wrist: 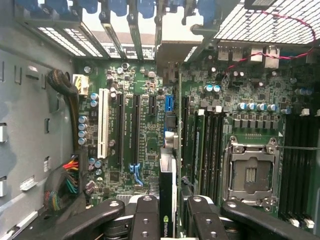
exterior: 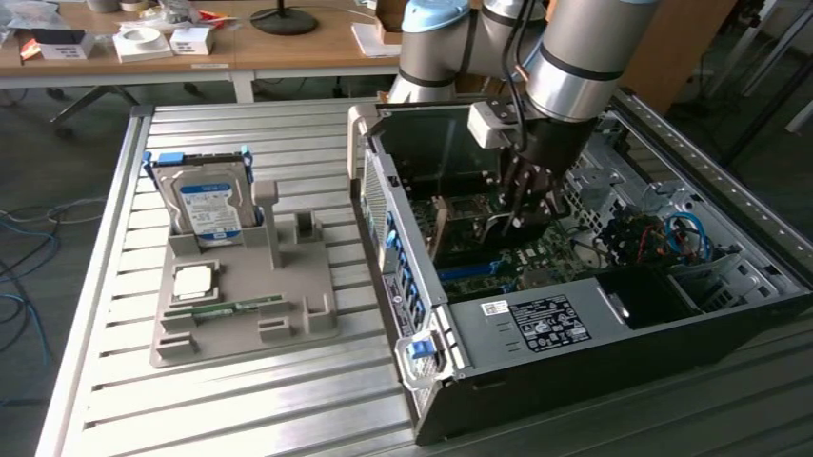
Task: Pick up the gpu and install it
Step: 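Insert the gpu into the slot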
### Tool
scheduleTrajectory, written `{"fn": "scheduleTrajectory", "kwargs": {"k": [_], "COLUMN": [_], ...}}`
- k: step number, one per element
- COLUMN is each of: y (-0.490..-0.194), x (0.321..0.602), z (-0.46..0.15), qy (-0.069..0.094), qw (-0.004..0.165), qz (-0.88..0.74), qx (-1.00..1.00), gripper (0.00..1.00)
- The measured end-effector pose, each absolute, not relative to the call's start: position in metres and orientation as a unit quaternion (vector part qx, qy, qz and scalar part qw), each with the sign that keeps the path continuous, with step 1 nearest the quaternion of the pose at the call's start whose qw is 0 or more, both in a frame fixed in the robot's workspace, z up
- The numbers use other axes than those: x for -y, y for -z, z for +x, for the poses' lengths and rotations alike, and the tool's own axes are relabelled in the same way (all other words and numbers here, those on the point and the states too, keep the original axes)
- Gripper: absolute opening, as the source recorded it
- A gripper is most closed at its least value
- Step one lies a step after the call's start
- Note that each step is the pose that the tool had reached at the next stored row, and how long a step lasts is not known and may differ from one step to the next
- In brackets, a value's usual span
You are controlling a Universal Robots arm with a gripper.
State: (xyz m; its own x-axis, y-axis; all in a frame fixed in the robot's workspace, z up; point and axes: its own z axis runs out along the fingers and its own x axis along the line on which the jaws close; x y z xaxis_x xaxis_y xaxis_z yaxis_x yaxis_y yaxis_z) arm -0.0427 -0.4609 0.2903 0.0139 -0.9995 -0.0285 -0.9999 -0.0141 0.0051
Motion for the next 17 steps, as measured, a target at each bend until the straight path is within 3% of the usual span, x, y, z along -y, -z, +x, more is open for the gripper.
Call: {"fn": "scheduleTrajectory", "kwargs": {"k": [17], "y": [-0.2812], "x": [0.4603], "z": [-0.0504], "qy": [-0.011], "qw": [0.009], "qz": [-0.712], "qx": [-0.702], "gripper": [0.26]}}
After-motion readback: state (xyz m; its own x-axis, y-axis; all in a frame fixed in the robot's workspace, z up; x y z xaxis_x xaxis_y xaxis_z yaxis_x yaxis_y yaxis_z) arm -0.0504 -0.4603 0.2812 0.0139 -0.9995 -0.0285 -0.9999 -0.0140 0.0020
